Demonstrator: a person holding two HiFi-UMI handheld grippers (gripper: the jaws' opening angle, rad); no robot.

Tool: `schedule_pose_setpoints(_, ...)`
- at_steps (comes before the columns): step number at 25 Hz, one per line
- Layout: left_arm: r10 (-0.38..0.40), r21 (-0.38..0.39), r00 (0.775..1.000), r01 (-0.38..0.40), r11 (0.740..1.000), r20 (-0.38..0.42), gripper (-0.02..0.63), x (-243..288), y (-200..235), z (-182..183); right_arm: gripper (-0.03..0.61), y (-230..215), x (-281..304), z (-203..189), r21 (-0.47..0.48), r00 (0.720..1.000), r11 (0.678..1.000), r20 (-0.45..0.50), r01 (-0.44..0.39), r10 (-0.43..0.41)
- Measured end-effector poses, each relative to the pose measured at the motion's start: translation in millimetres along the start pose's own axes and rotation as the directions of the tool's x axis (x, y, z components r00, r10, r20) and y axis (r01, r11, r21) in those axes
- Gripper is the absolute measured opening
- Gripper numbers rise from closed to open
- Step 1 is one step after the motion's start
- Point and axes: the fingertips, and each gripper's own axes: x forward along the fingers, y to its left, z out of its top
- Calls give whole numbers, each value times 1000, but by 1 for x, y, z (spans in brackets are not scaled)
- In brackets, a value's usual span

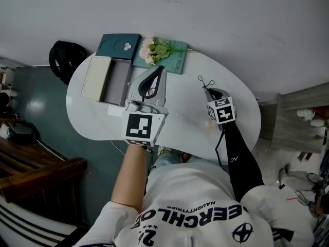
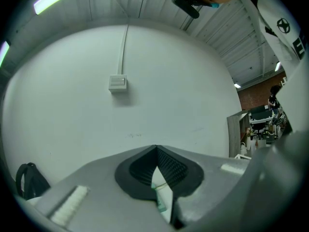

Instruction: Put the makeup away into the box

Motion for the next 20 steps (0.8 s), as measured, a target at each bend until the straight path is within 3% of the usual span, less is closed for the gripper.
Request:
schedule_pose_setpoints(5, 42, 9, 999, -42, 999, 4, 2, 1, 2, 8, 48, -10, -45, 63, 18, 980, 999, 196, 40, -43)
schedule_pose_setpoints(10, 51, -48, 999, -50, 998, 16, 0, 7, -1, 17, 48, -18, -105, 124, 35, 918, 995, 383, 95, -101)
schedule_pose_setpoints(16, 40, -28, 999, -39, 999, 36, 0, 7, -13, 32, 48, -25, -177, 164, 60, 817, 985, 552, 159, -166)
schedule_pose_setpoints(19, 33, -23, 998, -32, 999, 54, 0, 4, -14, 38, 48, -32, -214, 175, 119, 723, 966, 644, 229, -250)
schedule_pose_setpoints(20, 32, -22, 998, -30, 999, 59, 0, 3, -13, 38, 47, -32, -220, 176, 135, 702, 961, 659, 240, -268)
